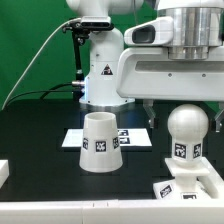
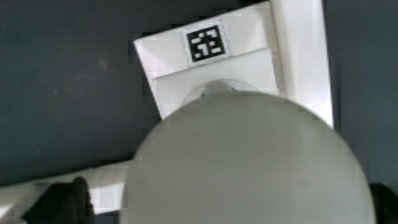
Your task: Assemble lamp
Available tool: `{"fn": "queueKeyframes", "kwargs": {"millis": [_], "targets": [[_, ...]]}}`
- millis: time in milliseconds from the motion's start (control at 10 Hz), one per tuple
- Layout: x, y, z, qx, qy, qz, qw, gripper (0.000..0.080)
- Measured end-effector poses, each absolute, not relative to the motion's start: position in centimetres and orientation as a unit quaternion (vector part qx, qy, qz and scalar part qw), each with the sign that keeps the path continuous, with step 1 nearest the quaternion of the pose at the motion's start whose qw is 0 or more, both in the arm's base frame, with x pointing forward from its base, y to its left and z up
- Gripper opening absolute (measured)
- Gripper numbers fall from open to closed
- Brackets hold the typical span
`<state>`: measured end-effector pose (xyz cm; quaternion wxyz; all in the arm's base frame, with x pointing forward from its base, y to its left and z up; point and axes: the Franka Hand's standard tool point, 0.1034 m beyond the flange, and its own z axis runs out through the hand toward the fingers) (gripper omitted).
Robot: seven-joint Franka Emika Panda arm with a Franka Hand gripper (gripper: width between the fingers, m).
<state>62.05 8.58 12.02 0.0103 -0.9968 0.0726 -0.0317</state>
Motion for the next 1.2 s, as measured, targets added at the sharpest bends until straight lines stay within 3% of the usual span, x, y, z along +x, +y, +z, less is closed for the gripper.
{"fn": "queueKeyframes", "kwargs": {"millis": [100, 800, 1200], "targets": [[62.2, 8.6, 12.2, -0.998, 0.049, -0.029, 0.019, 0.0699], [62.1, 8.6, 12.0, -0.987, -0.160, -0.028, -0.001, 0.0699], [61.6, 10.2, 11.5, -0.975, -0.222, -0.022, -0.002, 0.0699]]}}
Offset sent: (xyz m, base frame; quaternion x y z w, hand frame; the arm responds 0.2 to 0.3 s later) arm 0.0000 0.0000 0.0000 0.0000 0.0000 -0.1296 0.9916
